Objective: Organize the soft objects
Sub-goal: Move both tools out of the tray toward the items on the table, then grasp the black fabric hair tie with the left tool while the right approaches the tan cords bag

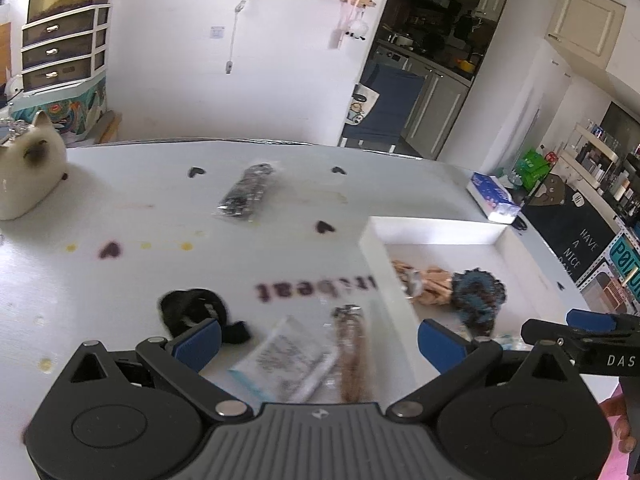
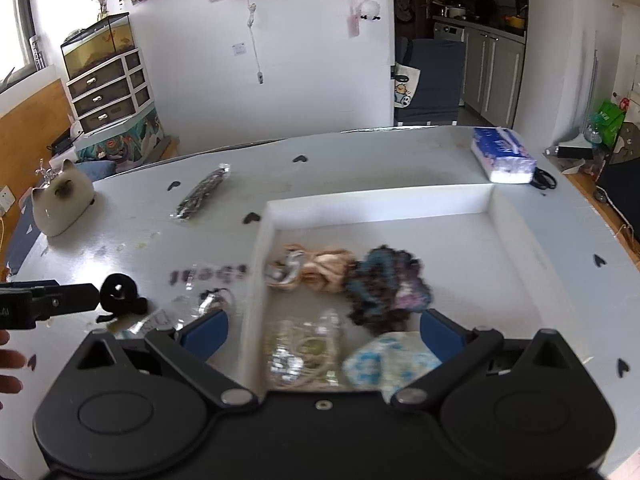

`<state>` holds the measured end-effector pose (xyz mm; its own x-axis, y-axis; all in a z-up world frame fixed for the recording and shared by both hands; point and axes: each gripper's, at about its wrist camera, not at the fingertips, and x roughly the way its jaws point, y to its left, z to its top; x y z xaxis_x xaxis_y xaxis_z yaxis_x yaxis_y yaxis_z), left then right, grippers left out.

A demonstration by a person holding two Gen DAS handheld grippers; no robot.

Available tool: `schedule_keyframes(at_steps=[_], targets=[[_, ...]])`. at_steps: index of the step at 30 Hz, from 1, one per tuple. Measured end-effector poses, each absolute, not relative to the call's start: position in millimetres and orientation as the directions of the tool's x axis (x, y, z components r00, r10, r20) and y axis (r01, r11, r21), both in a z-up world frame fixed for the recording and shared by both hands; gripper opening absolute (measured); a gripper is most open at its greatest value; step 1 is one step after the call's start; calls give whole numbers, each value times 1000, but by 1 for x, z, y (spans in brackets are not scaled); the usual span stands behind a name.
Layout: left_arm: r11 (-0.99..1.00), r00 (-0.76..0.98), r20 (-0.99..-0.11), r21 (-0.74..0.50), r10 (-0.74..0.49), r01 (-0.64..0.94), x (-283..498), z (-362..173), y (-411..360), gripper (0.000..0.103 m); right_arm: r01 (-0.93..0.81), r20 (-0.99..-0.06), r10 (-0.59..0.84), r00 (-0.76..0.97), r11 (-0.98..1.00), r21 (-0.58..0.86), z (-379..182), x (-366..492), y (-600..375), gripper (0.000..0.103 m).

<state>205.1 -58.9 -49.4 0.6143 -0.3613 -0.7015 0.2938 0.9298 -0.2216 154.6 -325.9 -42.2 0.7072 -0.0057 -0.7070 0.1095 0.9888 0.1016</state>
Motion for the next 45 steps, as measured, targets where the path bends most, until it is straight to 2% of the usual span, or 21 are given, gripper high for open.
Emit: schedule_keyframes(at_steps=[14,16,17,21,25,31,37,40,42,45], targets=[[930,615,-698,-250,-366,269,239,-61,12,103,82,-711,25,702,990,117,-51,190,-250,103],[928,609,-701,-253,-371,275,246,-66,17,101,80,-716,40,697,988,134,-53,196,-242,100],[928,608,-702,-249,-371,278,249,-68,20,100,82,-716,45,696,986,142,-54,198,-239,95],[924,591,-714,-234,-375,302,263,-79,26,89,99,-730,70,680,978,185,-62,209,-227,84],[914,568,-724,-237,-392,329,280,-92,31,81,131,-748,95,657,962,238,-72,218,-222,79],[908,502,-769,-247,-396,338,302,-102,28,82,211,-781,102,616,934,289,-89,226,-220,77],[925,408,-832,-308,-376,224,318,-124,24,82,270,-812,107,574,912,310,-105,233,-218,77],[916,380,-836,-385,-397,110,324,-133,28,83,278,-820,104,563,910,306,-109,236,-215,77],[886,372,-823,-463,-429,-4,325,-135,33,88,279,-823,103,559,911,304,-111,238,-213,77],[862,367,-818,-501,-442,-77,328,-137,30,88,282,-826,100,554,911,299,-114,241,-212,77]])
